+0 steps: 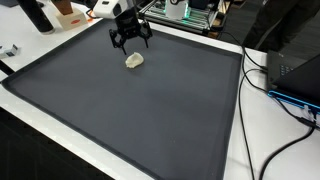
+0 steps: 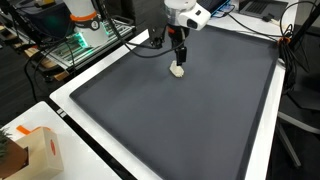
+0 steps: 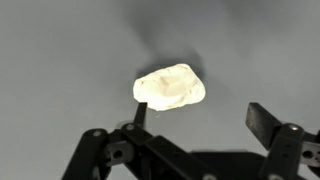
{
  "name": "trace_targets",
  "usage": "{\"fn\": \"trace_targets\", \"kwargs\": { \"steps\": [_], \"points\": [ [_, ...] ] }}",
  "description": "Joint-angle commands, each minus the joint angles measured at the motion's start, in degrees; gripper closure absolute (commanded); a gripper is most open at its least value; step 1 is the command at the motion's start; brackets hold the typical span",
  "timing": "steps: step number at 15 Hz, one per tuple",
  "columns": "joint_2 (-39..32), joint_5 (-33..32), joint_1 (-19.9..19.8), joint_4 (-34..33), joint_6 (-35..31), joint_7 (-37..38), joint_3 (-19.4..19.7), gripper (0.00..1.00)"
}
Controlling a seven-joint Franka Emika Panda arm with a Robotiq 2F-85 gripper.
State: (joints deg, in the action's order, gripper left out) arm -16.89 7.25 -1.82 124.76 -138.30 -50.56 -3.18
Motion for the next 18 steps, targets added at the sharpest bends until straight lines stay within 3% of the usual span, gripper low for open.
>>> {"fn": "trace_targets", "kwargs": {
  "steps": [1,8,10,18],
  "points": [
    [-3.27,1.11,-1.77,-1.23,-2.08,-0.63,-1.50,0.00],
    [-6.16,-0.24,-2.68,-0.98,-5.33,-0.34,-2.22,0.00],
    [-6.54,-0.86,-2.66,-0.90,-5.85,-0.11,-2.28,0.26],
    [-6.38,-1.35,-2.98,-1.24,-6.02,-0.06,-2.49,0.85]
  ]
}}
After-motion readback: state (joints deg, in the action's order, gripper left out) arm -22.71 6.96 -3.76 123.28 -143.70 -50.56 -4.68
